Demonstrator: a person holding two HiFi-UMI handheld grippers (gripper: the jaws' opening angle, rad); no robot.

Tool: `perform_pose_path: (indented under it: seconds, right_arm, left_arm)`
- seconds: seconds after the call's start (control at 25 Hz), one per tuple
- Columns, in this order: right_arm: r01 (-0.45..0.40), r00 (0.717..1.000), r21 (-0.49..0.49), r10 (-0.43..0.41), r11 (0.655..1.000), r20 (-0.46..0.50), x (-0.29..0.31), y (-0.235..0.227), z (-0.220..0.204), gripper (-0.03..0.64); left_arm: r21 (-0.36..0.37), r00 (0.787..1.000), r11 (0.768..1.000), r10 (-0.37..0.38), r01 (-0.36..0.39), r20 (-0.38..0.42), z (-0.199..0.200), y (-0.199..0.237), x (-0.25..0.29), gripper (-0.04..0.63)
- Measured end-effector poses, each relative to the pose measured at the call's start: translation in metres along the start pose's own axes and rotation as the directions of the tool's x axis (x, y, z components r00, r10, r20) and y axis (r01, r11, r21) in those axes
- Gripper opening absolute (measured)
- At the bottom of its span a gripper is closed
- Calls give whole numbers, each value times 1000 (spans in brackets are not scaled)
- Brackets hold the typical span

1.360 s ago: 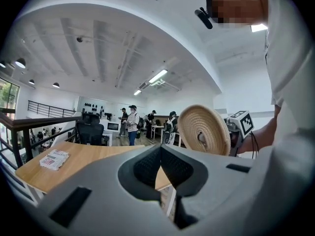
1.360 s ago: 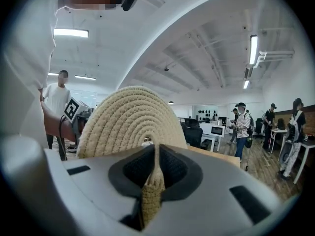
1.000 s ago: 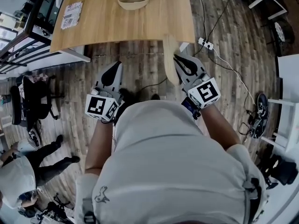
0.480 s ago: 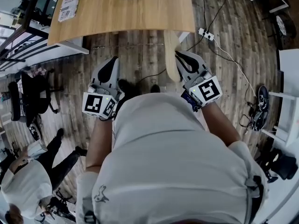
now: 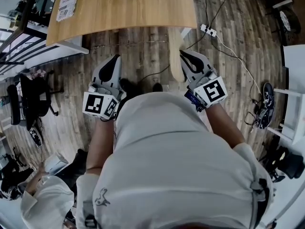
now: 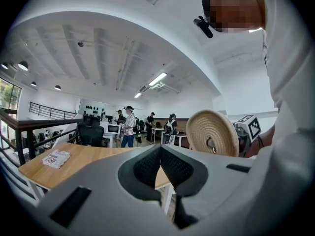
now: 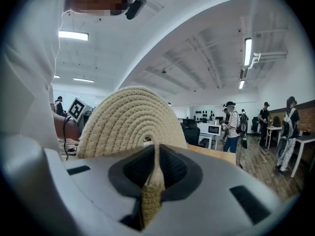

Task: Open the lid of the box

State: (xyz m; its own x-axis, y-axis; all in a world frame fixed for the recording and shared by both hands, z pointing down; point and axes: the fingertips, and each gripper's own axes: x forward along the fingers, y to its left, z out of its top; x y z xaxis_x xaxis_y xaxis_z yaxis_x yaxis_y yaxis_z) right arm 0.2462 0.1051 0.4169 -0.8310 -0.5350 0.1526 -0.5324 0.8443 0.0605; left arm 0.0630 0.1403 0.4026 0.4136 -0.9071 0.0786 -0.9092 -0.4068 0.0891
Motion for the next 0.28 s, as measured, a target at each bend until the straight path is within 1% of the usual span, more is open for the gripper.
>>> perform_pose_path:
  seconds: [0.28]
  right_arm:
    - [14, 1000, 7, -14, 1000, -7, -4, 0, 0, 37]
  left_arm:
    - [-1, 1000, 1000, -10, 10, -1, -1, 0, 1, 6]
